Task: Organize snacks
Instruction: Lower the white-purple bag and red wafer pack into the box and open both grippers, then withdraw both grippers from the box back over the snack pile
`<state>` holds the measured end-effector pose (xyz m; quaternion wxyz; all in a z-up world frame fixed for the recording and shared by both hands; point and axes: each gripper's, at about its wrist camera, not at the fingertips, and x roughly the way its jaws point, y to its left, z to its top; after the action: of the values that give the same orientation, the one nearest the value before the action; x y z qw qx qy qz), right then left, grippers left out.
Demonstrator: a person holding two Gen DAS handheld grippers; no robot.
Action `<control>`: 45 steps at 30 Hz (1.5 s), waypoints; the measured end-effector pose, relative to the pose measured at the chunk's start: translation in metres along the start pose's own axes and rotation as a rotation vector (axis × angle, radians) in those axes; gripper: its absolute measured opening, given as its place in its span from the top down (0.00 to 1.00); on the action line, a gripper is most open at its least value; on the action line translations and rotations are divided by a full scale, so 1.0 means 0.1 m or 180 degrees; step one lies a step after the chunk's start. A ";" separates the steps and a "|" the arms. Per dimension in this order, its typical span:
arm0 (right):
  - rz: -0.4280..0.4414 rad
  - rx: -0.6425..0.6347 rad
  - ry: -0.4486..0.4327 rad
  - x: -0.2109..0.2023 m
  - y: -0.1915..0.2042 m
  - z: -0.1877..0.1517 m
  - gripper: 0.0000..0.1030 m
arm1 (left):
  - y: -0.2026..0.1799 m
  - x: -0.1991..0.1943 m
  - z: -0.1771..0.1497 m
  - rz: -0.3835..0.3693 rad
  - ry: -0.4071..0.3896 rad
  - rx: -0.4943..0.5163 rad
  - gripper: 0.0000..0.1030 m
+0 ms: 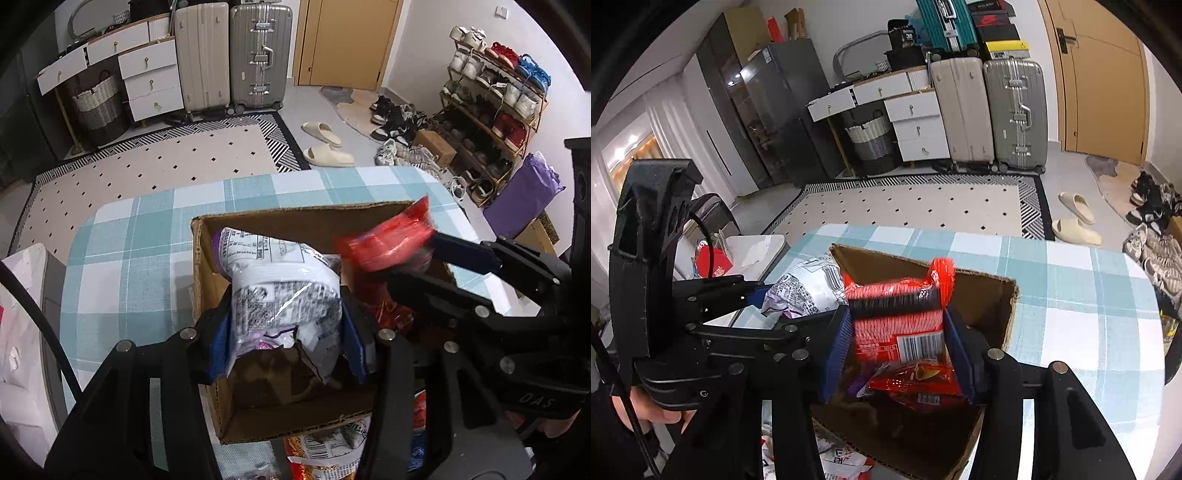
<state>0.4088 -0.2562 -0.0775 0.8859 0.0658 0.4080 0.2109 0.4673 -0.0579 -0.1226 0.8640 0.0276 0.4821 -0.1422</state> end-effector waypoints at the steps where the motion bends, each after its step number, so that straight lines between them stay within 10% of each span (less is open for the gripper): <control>1: -0.0003 -0.0003 -0.0006 0.01 -0.01 -0.01 0.49 | 0.00 0.02 0.00 0.0007 0.0024 0.0011 0.51; 6: -0.0023 0.0003 -0.0096 -0.09 0.00 -0.03 0.46 | 0.04 0.00 -0.02 0.0009 0.0012 -0.0017 0.37; 45: -0.0073 -0.0304 -0.1071 -1.86 0.67 -0.80 0.10 | -0.36 -2.00 -1.15 0.0322 -0.1024 -0.0005 0.20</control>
<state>0.2198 -0.2795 0.0181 0.9461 0.0533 0.2442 0.2060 0.2634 -0.0272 -0.0130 0.9362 0.0280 0.3357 -0.1007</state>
